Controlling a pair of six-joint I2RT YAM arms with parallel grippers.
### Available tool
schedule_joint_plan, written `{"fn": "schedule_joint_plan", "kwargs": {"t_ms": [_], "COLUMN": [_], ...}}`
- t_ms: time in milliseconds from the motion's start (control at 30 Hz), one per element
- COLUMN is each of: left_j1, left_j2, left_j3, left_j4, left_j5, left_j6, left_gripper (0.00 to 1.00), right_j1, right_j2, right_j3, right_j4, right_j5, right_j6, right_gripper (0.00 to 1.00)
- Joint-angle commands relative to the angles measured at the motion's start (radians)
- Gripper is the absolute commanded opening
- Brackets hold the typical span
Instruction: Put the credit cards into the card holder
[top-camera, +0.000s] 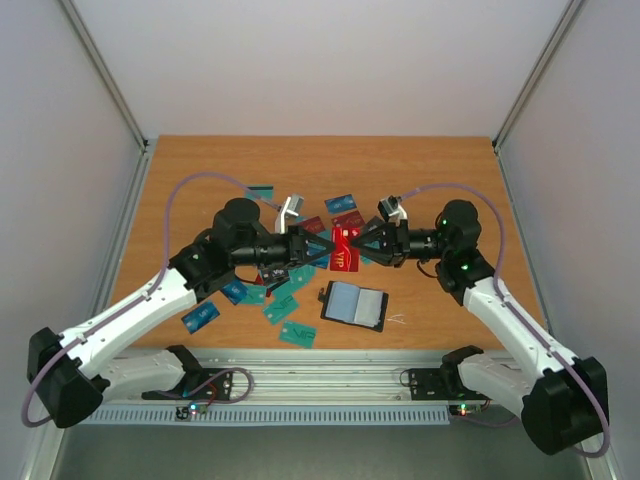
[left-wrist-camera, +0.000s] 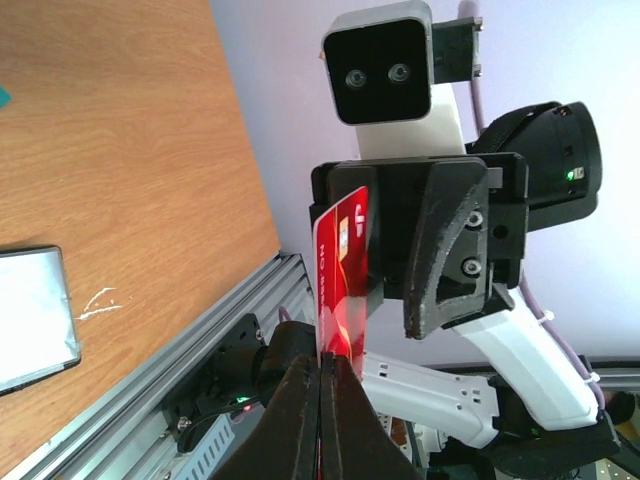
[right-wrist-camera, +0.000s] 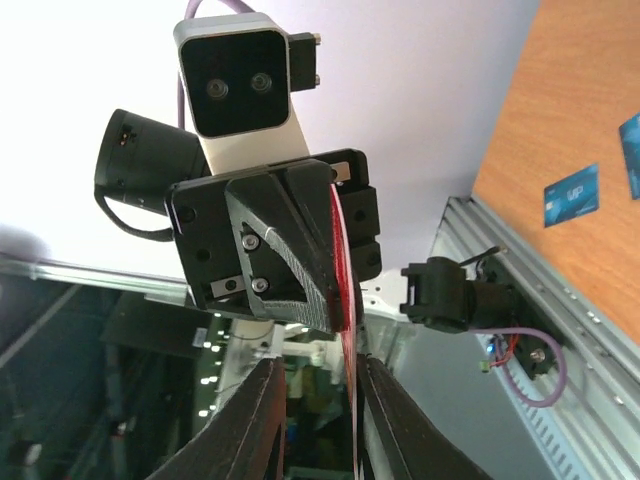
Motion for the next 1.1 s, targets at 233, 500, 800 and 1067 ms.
{"fn": "schedule_joint_plan", "kwargs": {"t_ms": [233,500,800,1067], "left_j1": [0.003,0.004,0.004,0.004], "left_j2": [-0.001,0.004,0.034,0.073], "left_j3": [-0.017,-0.023,-0.049,-0.027], "left_j4": [0.019,0.016,0.076,0.034], "left_j5": [-0.053,-0.051,-0.014,-0.022], "left_j6": [-0.012,-0.011,-0.028,-0.004], "left_gripper": [0.0,0.0,0.0,0.19], "right_j1": [0.005,0.007,0.013,0.013], "right_j2": [-0.061,-0.052,-0.061,-0.056], "right_j3": [0.166,0.191,0.171,0.244], "right_j4": [-0.596,-0.66,-0.652,-0.924], "right_j5": [0.023,0.029,0.036,0.126], "right_j6": [-0.441,-0.474,-0.471,-0.62], "right_gripper": [0.12,0.02,0.01,0.01]}}
